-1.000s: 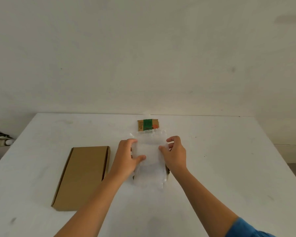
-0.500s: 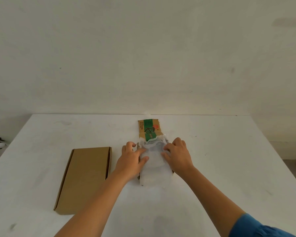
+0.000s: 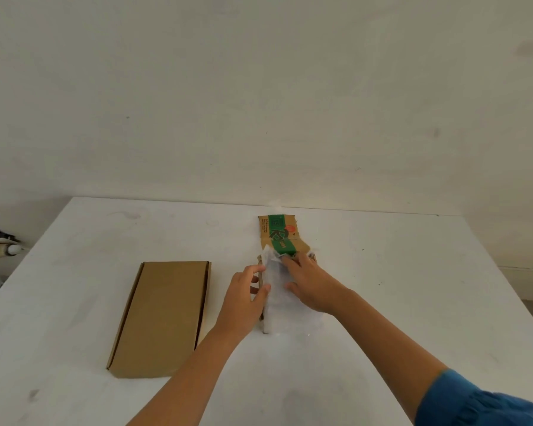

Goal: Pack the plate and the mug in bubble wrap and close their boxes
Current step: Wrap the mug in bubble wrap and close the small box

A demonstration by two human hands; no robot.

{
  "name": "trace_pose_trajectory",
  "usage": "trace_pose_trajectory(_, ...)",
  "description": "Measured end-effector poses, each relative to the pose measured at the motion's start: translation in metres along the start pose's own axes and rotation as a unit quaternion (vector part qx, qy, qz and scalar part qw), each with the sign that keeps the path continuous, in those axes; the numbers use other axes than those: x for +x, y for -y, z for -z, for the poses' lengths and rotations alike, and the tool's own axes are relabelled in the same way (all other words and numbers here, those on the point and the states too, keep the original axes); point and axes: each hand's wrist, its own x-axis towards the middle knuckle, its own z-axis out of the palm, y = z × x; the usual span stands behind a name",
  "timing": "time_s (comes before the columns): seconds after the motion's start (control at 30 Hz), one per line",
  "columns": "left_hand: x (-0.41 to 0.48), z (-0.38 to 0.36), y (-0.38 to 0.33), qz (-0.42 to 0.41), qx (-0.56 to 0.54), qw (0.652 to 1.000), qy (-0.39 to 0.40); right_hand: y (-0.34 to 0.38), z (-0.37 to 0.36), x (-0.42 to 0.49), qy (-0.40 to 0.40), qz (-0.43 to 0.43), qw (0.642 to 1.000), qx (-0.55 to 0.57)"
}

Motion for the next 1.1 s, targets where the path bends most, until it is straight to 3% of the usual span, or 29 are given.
trace_pose_trajectory(0.13,-0.005,0.000,0.003,0.018,-0.023,0.999,0.017,0.001,0.011,-0.001,-0.011,0.016,0.999,0.036)
trace_pose_trajectory(0.27,-0.004,-0.005,0.003,0.005,-0.030,0.999,-0.028,0.002,0.009,-0.009,-0.005,0.073,0.997,0.007)
trace_pose_trajectory(0.4,-0.005,-0.007,0.003,0.009,-0.050,0.997,-0.050,-0.002,0.002,0.004,0.015,0.084,0.994,-0.067)
trace_pose_trajectory(0.67,-0.016,-0.001,0.010,0.020,-0.096,0.995,0.014,0.002,0.001,0.021,0.054,0.089,0.969,-0.225)
trace_pose_trajectory(0.73,-0.015,0.000,0.008,0.025,-0.103,0.994,0.011,0.003,0.007,0.024,0.089,0.080,0.972,-0.203)
trace_pose_trajectory(0.9,-0.016,0.002,0.007,0.035,-0.128,0.991,0.021,0.005,0.024,0.012,0.170,0.068,0.983,0.027)
trace_pose_trajectory(1.1,-0.014,0.003,0.007,0.062,-0.161,0.985,0.033,0.000,0.005,0.008,0.129,0.052,0.990,-0.027)
